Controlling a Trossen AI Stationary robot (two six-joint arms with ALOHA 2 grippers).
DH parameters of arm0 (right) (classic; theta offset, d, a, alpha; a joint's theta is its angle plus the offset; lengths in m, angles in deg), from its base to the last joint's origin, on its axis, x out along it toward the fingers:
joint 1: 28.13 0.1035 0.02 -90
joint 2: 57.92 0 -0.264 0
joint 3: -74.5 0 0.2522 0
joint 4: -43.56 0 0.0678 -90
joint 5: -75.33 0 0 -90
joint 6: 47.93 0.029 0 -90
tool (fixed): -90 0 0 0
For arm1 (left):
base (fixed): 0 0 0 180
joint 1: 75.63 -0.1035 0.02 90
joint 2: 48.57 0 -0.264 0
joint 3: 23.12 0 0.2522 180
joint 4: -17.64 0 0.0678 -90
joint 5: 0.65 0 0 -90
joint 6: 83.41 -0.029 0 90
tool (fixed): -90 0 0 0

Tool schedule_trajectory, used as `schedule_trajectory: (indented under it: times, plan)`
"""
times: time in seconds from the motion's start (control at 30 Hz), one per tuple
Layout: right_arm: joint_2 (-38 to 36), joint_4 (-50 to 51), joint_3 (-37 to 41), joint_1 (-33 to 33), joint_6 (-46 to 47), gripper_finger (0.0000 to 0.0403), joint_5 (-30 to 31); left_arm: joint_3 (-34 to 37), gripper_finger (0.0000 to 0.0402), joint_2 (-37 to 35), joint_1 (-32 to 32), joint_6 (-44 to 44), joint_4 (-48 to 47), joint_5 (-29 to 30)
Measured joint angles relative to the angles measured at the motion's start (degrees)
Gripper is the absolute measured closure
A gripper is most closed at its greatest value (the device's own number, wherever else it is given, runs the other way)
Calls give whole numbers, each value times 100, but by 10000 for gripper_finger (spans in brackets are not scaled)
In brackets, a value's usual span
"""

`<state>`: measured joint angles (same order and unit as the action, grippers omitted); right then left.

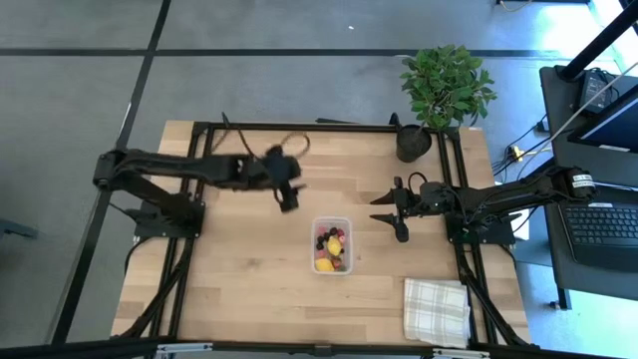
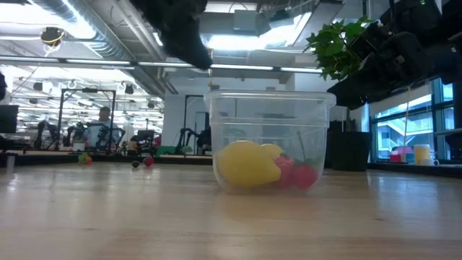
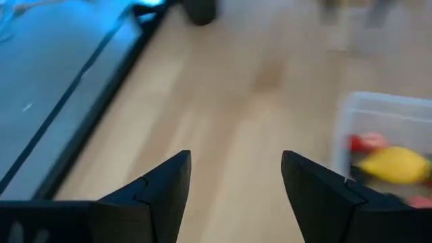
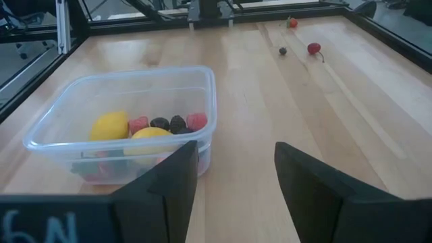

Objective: Pick and placing Produce into tupperware
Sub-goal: Put the cherry into the transparent bin

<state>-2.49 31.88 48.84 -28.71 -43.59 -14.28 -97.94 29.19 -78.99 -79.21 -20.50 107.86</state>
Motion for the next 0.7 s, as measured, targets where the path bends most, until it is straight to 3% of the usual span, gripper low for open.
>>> schedule_trajectory:
  times: [0.37,0.7]
  plan:
    - [-1,-9,0,0,157,205,-1,4,177,12,-2088,-28,-1583,-101]
    - [-1,-95,2,0,161,205,-1,-4,177,427,-2985,123,-1610,-403]
